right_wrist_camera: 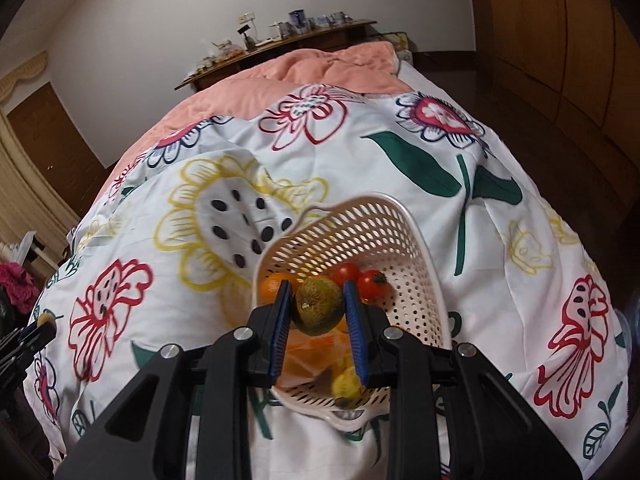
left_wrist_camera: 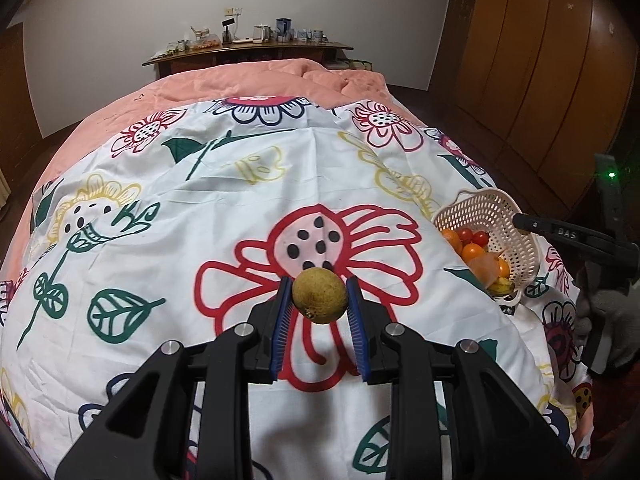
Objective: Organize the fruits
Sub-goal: 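Carry the kiwi into the basket and open the right gripper, then carry the held kiwi into the basket and open the left gripper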
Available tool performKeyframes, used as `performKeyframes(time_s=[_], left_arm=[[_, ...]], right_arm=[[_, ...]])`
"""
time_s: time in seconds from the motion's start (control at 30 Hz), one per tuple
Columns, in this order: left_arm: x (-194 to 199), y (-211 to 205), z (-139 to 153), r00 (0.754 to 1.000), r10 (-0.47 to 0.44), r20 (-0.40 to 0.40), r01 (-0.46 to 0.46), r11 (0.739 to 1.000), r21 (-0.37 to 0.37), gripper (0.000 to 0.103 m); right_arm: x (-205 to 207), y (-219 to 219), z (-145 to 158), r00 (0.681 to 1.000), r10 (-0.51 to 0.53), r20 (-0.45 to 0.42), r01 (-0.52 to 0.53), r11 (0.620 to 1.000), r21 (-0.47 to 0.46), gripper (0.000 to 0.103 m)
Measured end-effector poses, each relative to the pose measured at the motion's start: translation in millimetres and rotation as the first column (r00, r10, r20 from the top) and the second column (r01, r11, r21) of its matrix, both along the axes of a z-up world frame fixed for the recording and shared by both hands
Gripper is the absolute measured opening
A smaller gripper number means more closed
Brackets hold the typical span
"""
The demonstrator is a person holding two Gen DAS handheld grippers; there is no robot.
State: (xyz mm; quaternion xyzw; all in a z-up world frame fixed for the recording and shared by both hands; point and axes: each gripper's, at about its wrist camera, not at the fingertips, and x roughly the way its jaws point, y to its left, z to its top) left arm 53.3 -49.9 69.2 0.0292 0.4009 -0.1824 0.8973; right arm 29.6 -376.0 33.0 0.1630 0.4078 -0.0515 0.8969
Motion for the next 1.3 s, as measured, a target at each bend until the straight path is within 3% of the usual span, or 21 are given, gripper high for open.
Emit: performKeyframes(time_s=[0.3, 0.63, 0.73, 1.07, 1.17, 1.3], left_arm=[[2.3, -9.7, -3.1, 1.000, -0.016, -0.016, 0.016, 1.000, 0.005, 0.028], [2.7, -15.2, -3.5, 0.999, -0.032, -0.023, 0.032, 0.999, -0.002, 0.028], [3.8, -21.6, -3.1, 0.998, -0.046, -0.032, 0.046, 0.999, -0.010, 0.027], [7.7, -80.8, 2.6, 0.985, -0.168, -0.041, 0.168, 0.986, -0.002, 0.027], [11.2, -105.2, 3.7, 0.978, -0.206, -0.045, 0.206, 0.979, 0.002, 0.027], [18.1, -141.4, 2.8, 0.963, -0.264, -0.057, 0.264, 0.964, 0.008, 0.027]], right_arm=[[3.9, -19.9, -18.3, 0.998, -0.054, -0.028, 0.055, 0.998, 0.042, 0.028], [-4.1, -25.3, -12.0, 0.997, -0.077, 0.003, 0.076, 0.995, 0.059, 0.031], [-7.2, -24.7, -9.9, 0.997, -0.081, 0.016, 0.080, 0.995, 0.062, 0.042], [-28.3, -37.0, -7.4, 0.989, -0.123, 0.082, 0.114, 0.988, 0.107, 0.052], [-37.0, -46.4, -8.2, 0.984, -0.148, 0.101, 0.135, 0.983, 0.127, 0.065], [-46.3, -54.4, -10.1, 0.979, -0.164, 0.118, 0.149, 0.980, 0.129, 0.069]])
